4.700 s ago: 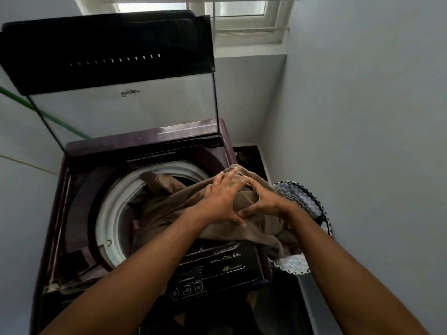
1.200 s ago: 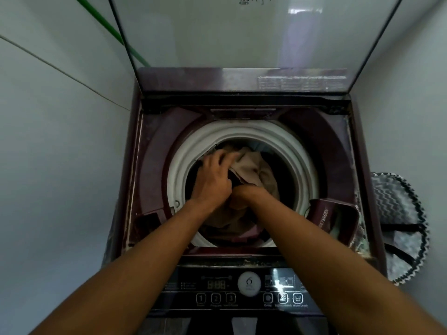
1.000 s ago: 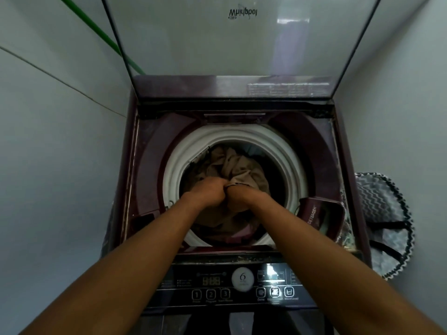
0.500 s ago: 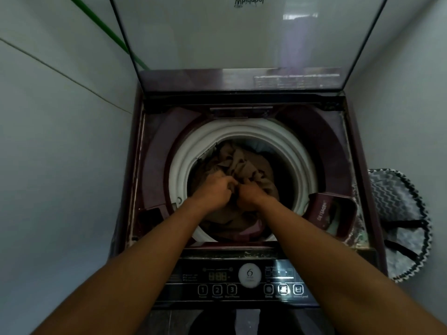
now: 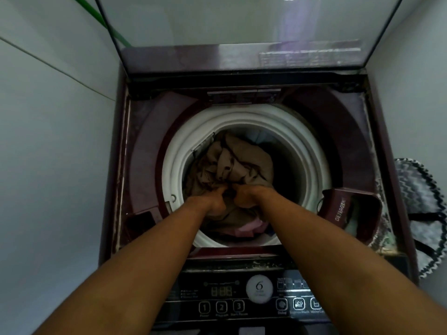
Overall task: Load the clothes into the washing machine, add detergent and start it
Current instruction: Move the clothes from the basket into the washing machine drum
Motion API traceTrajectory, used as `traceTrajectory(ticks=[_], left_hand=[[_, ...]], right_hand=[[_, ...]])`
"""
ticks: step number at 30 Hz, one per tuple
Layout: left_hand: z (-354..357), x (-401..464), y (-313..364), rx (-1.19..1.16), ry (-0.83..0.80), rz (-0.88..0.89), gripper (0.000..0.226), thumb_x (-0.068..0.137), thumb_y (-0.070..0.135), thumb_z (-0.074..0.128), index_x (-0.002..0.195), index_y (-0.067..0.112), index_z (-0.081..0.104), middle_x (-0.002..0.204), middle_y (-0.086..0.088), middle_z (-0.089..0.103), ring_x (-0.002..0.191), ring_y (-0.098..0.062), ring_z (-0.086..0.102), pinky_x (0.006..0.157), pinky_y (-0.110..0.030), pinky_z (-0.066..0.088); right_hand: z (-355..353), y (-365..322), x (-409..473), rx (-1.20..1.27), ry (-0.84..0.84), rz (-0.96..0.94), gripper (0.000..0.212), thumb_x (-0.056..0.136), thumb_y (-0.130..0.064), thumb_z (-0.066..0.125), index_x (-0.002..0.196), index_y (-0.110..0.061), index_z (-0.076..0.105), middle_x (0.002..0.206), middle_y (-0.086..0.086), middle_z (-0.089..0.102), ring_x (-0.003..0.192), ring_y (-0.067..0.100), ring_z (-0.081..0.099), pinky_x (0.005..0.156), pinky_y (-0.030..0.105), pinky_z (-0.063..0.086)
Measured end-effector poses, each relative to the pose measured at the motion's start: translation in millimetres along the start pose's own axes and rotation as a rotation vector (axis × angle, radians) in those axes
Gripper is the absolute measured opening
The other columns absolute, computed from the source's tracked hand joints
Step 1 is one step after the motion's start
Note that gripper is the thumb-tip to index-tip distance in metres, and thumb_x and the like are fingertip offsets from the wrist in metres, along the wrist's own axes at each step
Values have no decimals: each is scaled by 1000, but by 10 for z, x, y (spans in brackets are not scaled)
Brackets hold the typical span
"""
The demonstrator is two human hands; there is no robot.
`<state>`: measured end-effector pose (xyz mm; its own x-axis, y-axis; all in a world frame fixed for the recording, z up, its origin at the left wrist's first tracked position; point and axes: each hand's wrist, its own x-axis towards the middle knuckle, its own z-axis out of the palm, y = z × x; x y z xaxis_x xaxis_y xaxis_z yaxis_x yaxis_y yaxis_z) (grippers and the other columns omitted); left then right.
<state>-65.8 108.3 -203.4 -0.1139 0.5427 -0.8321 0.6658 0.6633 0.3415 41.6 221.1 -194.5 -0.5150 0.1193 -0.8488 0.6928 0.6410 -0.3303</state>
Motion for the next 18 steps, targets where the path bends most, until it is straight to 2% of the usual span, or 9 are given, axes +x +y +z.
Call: traceTrajectory(ticks=[2, 3, 5, 7, 9, 12, 15, 18], left_hand=[[-32, -54, 33, -5, -24, -4, 80, 84, 56, 53, 154, 32, 21, 159, -11, 29, 143, -34, 33, 119, -43, 26], [-62, -89, 70, -31, 2, 11, 70, 89, 50, 53, 151, 28, 30, 154, -12, 37, 138, -33, 40, 116, -41, 32], [-170, -167, 162, -96, 105, 36, 47, 95, 37, 51, 140, 22, 48, 143, -12, 51, 125, -31, 52, 107, -36, 42], [-280, -258, 229, -125, 220, 56, 44, 92, 29, 53, 136, 20, 54, 138, -13, 56, 121, -31, 56, 103, -38, 45], [-369, -392, 316, -114, 328, 88, 49, 89, 25, 54, 138, 21, 53, 138, -12, 54, 123, -31, 54, 104, -41, 45], [-479, -586, 521, -155, 410, 138, 50, 92, 22, 53, 141, 21, 48, 138, -12, 48, 123, -31, 51, 105, -44, 44], [-566, -728, 728, -198, 489, 175, 47, 93, 18, 53, 140, 17, 49, 135, -13, 48, 120, -31, 51, 105, -43, 44], [-630, -809, 895, -212, 511, 188, 43, 93, 16, 53, 137, 15, 53, 136, -12, 48, 122, -29, 50, 107, -39, 42]], right_hand=[[-12, -21, -25, -7, 14, 9, 69, 99, -49, 41, 157, -18, 20, 163, 11, 22, 149, 28, 19, 124, 43, 8], [-17, -41, -62, -11, 26, 13, 65, 100, -46, 42, 156, -18, 24, 161, 11, 25, 148, 29, 22, 123, 42, 9], [-59, -89, -139, -7, 30, 18, 54, 99, -36, 48, 149, -17, 39, 154, 11, 38, 141, 30, 36, 120, 41, 21], [-122, -126, -229, 41, 71, 33, 46, 96, -32, 53, 139, -16, 53, 143, 13, 53, 129, 31, 50, 113, 41, 34], [-218, -154, -377, 88, 188, 9, 45, 96, -35, 54, 135, -13, 57, 135, 15, 59, 121, 33, 56, 104, 38, 40], [-337, -135, -625, 136, 428, -8, 38, 92, -33, 56, 124, -13, 63, 115, 15, 66, 99, 32, 63, 80, 37, 51], [-388, -80, -878, 182, 529, -19, 20, 88, -28, 58, 99, -13, 64, 90, 5, 63, 72, 24, 59, 61, 33, 46], [-493, -12, -1081, 231, 609, -22, 7, 87, -21, 54, 86, -15, 58, 82, 3, 59, 70, 24, 57, 55, 32, 41]])
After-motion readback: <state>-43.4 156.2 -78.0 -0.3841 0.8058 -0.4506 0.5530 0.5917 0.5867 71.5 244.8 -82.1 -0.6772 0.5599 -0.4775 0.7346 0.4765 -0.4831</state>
